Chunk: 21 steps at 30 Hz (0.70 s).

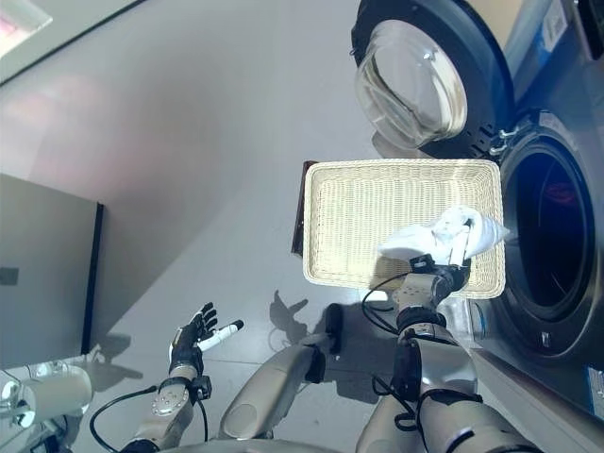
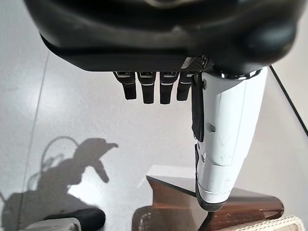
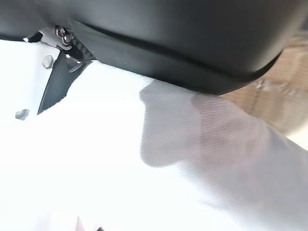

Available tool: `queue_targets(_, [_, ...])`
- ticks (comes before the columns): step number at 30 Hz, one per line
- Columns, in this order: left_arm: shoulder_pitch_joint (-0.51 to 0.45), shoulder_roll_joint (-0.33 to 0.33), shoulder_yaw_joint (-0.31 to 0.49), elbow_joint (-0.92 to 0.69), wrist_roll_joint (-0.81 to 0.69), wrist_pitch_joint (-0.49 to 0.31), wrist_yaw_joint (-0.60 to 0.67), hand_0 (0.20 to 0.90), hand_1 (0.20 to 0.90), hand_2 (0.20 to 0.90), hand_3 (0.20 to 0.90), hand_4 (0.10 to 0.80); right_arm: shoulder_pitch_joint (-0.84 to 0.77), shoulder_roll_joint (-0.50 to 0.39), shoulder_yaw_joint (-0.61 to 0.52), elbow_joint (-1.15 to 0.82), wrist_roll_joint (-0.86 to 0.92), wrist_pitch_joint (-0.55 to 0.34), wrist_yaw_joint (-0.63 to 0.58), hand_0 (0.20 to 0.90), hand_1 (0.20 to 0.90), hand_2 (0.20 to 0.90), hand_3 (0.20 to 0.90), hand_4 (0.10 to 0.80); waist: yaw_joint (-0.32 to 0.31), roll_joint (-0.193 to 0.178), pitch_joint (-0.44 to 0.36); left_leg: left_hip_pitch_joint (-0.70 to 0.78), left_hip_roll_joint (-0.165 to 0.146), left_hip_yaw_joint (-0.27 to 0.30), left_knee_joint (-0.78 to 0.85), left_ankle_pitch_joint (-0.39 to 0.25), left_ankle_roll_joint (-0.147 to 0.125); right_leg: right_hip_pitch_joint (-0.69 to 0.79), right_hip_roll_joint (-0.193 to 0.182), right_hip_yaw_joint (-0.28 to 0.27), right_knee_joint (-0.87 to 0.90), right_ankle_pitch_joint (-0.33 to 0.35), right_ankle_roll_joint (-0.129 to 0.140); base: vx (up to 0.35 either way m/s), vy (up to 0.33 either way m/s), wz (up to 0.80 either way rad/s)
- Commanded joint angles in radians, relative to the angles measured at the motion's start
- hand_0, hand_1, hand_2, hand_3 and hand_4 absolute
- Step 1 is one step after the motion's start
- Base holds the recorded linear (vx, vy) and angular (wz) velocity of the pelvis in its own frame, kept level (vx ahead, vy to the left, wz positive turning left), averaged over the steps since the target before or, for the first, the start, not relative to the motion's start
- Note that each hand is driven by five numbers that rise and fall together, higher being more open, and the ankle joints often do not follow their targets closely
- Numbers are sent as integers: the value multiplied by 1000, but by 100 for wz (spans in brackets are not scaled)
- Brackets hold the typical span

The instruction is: Pick up the clothes and place them into the washing machine

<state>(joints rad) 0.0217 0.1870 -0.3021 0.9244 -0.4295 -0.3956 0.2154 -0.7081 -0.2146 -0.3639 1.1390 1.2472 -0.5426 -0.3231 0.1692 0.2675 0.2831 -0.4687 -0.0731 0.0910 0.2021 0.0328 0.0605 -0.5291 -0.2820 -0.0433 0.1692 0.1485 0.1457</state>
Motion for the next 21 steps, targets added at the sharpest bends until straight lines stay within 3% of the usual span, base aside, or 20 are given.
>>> queue_targets(1, [16,7,-14,21,-36,-72,22,900,900,900,900,800,3,-71,-10,-148,-59,-104,-33,200,200,200,200,300,-13,67,-40,-61,0,-47,-18,10,-85,29,28,2,58,-123,-38,69,77,-17])
queue_targets(7, [18,-10,-33,39,-49,-80,27,900,900,900,900,800,-32,-107,-44,-166,-94,-134,-103,200,200,200,200,300,-36,98,-65,-44,4,-13,-19,-7,-81,21,32,44,50,-119,-34,57,40,-25])
queue_targets(12, [27,-16,-41,32,-56,-90,25,900,900,900,900,800,-98,-210,-72,-181,-154,-140,-179,200,200,200,200,300,-52,114,-86,-24,10,20,-19,-24,-80,15,40,79,37,-114,-30,54,25,-27])
queue_targets(15, [40,18,-37,-24,-55,-104,20,900,900,900,900,800,-254,-391,0,-207,-178,-131,-167,230,230,230,230,322,-42,117,-103,-21,18,46,-14,-39,-80,-1,45,110,19,-104,-25,32,8,-22])
queue_targets(16, [41,30,-33,-42,-57,-107,20,900,900,900,900,800,-297,-444,42,-205,-184,-130,-164,513,513,513,513,524,-36,114,-106,-22,18,55,-17,-39,-81,-10,47,118,15,-97,-25,-19,5,-29])
queue_targets(17, [45,36,-32,-49,-55,-106,20,900,900,900,900,800,-334,-479,75,-196,-181,-129,-162,678,678,678,678,641,-31,111,-109,-25,20,62,-21,-39,-81,-19,48,124,12,-92,-24,-13,-6,-34])
queue_targets(18, [48,43,-32,-54,-57,-108,20,900,900,900,900,800,-365,-504,107,-210,-184,-125,-152,900,900,900,900,800,-30,109,-112,-29,23,68,-26,-36,-84,-30,50,130,12,-88,-24,-14,-19,-33])
queue_targets(21, [35,42,-31,-53,-62,-106,16,900,900,900,900,800,-362,-517,160,-239,-207,-105,-138,900,900,900,900,800,-38,104,-120,-38,25,76,-40,-28,-90,-49,52,138,12,-81,-25,7,-7,-18])
